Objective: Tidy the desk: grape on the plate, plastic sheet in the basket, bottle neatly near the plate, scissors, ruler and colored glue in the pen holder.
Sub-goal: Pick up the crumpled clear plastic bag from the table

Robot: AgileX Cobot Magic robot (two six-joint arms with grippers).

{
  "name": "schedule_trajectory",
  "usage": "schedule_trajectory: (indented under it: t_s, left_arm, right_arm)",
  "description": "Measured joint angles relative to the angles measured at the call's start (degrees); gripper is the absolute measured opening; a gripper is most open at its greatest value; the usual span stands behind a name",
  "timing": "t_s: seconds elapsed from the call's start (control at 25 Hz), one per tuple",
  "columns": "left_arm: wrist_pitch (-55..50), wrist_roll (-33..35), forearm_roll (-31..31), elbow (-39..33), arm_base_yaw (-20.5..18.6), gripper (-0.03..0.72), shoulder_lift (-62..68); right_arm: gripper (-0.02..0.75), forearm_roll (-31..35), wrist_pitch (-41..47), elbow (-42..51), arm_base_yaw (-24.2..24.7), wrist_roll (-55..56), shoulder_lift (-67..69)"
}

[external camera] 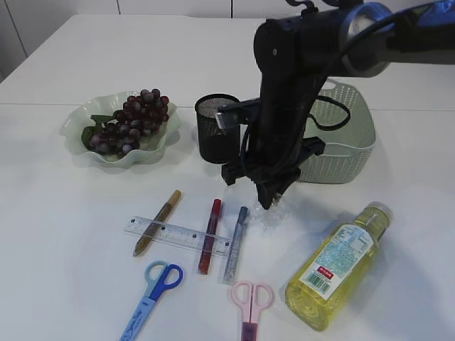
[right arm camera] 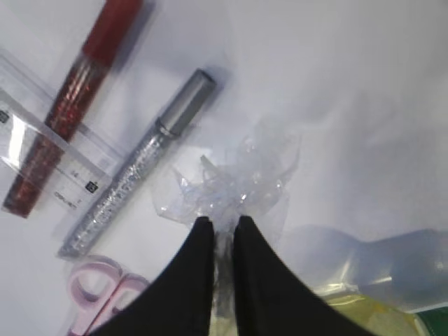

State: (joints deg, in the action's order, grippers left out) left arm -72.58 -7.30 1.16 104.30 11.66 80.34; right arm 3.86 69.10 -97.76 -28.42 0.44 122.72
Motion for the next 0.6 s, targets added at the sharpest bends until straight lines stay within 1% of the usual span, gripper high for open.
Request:
schedule_trajectory:
  t_s: [0.08, 0.32, 0.52, 0.6]
  left_arm:
    - [0.00, 0.00, 0.00, 0.00, 0.00, 0.384, 0.00]
    - [0.00, 0.00, 0.00, 0.00, 0.00, 0.382, 0.00]
    - [0.00, 0.00, 0.00, 0.00, 0.00, 0.379, 0.00]
    - [0.00, 0.00, 0.00, 0.00, 0.00, 0.379, 0.00]
  right_arm:
    - [0.078, 0.14, 0.13, -1.60, 0.00, 0.37, 0.00]
    - [0.076, 3.43, 0.60, -5.12, 0.00, 1.35, -0.11]
    - [0.076, 3.25, 0.82, -10.67, 0.00, 2.92, -0.11]
    - [0.076, 1.92, 0.92, -13.85, 0.00, 4.02, -0.11]
